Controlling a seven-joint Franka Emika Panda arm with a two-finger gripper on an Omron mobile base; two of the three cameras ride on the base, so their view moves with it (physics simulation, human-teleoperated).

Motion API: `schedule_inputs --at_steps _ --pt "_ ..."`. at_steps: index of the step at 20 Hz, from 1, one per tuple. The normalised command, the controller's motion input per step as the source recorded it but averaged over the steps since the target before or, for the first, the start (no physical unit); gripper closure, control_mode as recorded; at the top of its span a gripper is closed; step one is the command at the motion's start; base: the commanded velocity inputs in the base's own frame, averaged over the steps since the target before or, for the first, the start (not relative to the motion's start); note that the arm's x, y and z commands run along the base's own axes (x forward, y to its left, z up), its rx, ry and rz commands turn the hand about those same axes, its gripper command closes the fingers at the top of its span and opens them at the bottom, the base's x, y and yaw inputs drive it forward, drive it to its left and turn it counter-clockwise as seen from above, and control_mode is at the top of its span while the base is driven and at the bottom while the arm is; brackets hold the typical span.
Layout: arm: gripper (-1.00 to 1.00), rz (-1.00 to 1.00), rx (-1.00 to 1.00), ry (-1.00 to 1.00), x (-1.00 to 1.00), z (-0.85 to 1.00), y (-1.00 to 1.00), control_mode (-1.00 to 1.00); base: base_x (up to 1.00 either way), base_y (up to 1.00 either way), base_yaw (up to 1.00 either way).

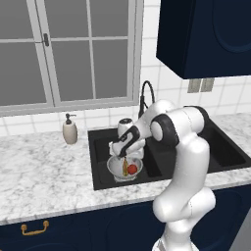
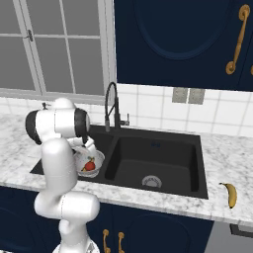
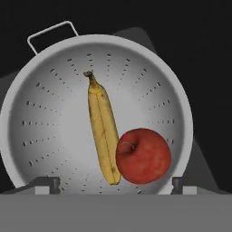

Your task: Put the colander in the sink, put the banana, apple, banana in the colander, and turn on the sink faucet and pour water over the colander.

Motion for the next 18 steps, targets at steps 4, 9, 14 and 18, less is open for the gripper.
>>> schedule_inputs --at_steps 4,9,14,18 --pt "-1.0 0.01 0.0 0.0 -0.17 0.74 0.26 -1.0 0.0 0.0 0.0" --pt "-1.0 0.06 0.0 -0.04 -0.73 0.58 0.05 -1.0 0.0 0.0 0.0" --pt "-1.0 0.04 0.0 -0.14 -0.98 0.42 -0.06 -1.0 0.0 0.0 0.0" --pt "-1.0 0.01 0.0 -0.1 -1.0 0.39 -0.31 -1.0 0.0 0.0 0.0"
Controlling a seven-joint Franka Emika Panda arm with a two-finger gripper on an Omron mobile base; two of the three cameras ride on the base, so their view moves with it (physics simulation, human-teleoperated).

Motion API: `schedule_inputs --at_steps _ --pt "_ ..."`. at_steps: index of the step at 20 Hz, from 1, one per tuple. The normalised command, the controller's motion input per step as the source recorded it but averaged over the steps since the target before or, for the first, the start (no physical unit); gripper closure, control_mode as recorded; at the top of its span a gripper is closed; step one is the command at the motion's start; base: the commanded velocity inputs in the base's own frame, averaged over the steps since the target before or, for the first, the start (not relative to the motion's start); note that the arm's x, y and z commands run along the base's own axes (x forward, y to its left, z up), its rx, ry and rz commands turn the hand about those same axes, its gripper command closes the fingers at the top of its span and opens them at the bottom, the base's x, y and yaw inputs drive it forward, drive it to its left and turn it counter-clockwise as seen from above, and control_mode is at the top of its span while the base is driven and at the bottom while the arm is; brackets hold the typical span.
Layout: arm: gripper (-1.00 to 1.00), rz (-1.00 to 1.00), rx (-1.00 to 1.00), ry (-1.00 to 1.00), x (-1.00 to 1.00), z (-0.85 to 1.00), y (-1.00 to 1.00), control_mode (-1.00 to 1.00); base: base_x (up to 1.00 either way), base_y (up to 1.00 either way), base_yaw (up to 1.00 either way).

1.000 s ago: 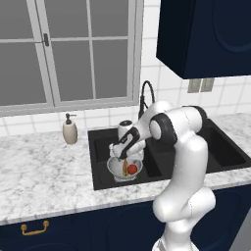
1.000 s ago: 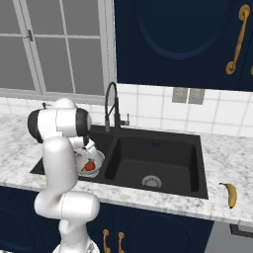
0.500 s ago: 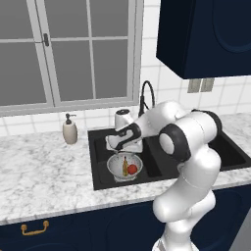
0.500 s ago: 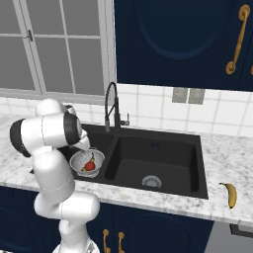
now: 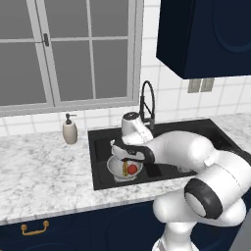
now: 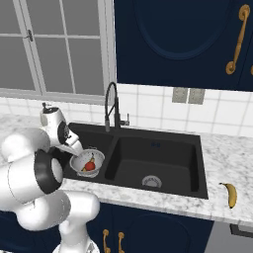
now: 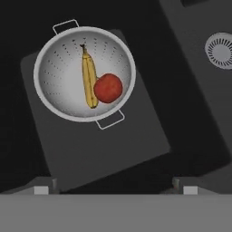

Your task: Put the colander in the sink, put the banana, apple, banana in the colander, and turn on the sink faucet and pour water over the colander.

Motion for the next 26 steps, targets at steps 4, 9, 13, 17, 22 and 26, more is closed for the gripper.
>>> schedule_inputs --at_steps 4,9,13,17,22,26 --pt "-1.0 0.0 0.0 -0.01 -0.84 0.37 -0.59 -1.0 0.0 0.0 0.0" --pt "-1.0 0.0 0.01 0.0 -0.54 0.37 -0.8 -1.0 0.0 0.0 0.0" --pt "-1.0 0.04 0.0 0.0 -0.15 0.34 -0.88 -1.0 0.0 0.0 0.0" --pt "-1.0 0.04 -0.01 0.0 0.0 0.26 -0.9 -1.0 0.0 0.0 0.0" --pt "-1.0 0.07 0.0 0.02 -0.01 0.21 -0.97 -1.0 0.0 0.0 0.0" --pt "-1.0 0.06 0.0 0.11 -0.01 0.14 -1.0 -1.0 0.0 0.0 0.0"
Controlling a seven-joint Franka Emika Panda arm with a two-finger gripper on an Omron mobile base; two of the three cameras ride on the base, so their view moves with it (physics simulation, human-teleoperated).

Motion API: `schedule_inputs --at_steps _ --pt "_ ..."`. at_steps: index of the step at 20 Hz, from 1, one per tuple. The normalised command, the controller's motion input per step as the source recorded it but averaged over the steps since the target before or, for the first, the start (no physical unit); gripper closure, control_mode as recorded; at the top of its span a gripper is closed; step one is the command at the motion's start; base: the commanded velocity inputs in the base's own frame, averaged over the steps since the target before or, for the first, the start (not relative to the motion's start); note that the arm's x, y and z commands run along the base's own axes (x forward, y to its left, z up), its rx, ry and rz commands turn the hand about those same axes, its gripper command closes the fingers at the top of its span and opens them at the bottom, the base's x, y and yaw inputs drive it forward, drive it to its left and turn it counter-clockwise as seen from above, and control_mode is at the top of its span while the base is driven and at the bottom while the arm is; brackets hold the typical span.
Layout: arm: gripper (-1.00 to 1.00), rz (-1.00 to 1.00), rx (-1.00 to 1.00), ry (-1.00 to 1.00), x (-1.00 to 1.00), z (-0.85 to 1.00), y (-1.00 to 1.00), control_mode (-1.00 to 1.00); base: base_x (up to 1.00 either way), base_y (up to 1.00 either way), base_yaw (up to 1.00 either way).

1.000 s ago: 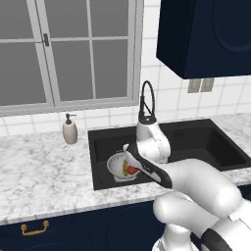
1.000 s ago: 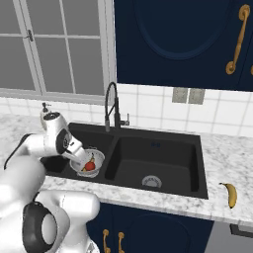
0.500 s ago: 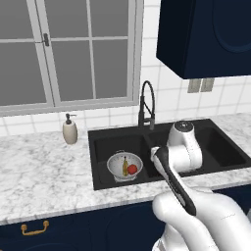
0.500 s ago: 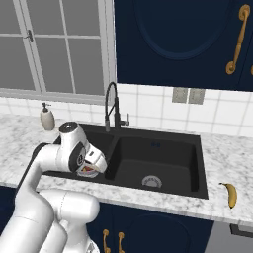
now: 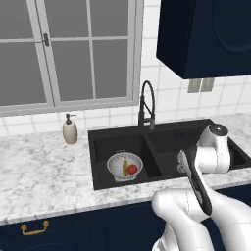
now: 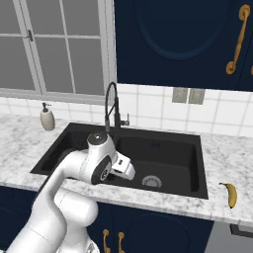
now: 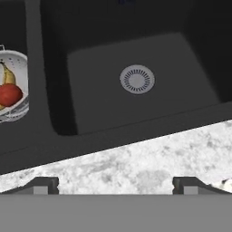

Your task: Put the colander in the sink, put the banana, apple, banana in the colander, and turn on the sink faucet and pour water over the colander.

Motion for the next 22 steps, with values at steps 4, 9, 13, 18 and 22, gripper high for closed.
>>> schedule_inputs --at_steps 4,9,13,18,22 --pt "-1.0 0.07 0.0 0.15 0.0 0.06 -0.98 -1.0 0.0 0.0 0.0" --pt "-1.0 0.02 0.0 0.11 0.01 0.15 -0.96 -1.0 0.0 0.0 0.0" --pt "-1.0 0.0 0.0 0.07 0.0 0.27 -0.95 -1.0 0.0 0.0 0.0" --pt "-1.0 0.01 0.0 0.04 0.0 0.13 -1.0 -1.0 0.0 0.0 0.0" --pt "-1.0 0.03 0.0 0.02 0.0 0.07 -1.0 -1.0 0.0 0.0 0.0"
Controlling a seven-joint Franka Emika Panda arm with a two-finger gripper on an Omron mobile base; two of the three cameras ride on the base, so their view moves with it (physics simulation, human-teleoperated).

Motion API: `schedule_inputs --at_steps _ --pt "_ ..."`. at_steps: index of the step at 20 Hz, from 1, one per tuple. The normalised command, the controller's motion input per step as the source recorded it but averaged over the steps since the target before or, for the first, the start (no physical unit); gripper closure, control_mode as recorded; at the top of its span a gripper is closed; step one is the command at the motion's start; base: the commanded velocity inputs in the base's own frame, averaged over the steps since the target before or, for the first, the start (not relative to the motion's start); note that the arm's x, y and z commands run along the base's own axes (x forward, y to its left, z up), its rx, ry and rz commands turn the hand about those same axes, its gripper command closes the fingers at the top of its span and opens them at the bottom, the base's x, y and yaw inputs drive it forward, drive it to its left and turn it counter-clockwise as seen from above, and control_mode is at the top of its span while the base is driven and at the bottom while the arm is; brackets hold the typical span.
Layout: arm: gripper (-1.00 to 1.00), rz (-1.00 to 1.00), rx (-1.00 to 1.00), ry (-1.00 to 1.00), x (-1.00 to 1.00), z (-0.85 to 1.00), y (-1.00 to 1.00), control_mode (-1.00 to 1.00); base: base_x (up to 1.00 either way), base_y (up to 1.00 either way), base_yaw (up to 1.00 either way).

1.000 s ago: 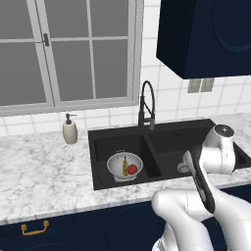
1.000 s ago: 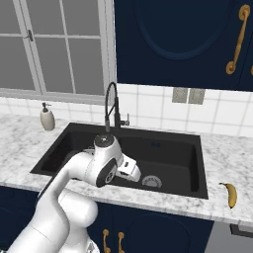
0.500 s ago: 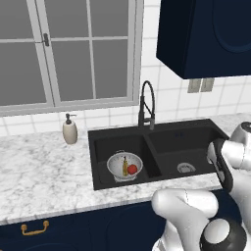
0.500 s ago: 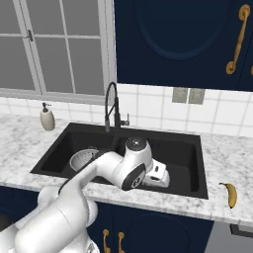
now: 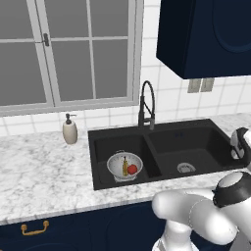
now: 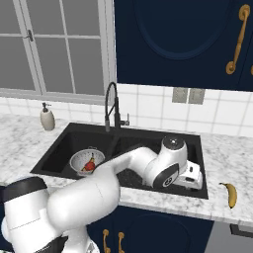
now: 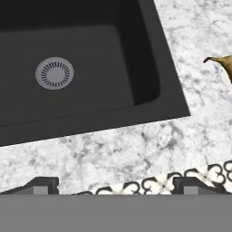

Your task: Put the colander in the sink, put the banana, apple, banana in the colander, and turn on the sink faucet and pour water over the colander.

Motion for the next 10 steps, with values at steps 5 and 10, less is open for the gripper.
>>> schedule_inputs --at_steps 5,10 --pt "-1.0 0.0 0.0 0.04 0.09 0.02 -0.99 -1.0 0.0 0.0 0.0" --pt "-1.0 0.0 0.0 0.07 0.1 0.01 -0.89 -1.0 0.0 0.0 0.0"
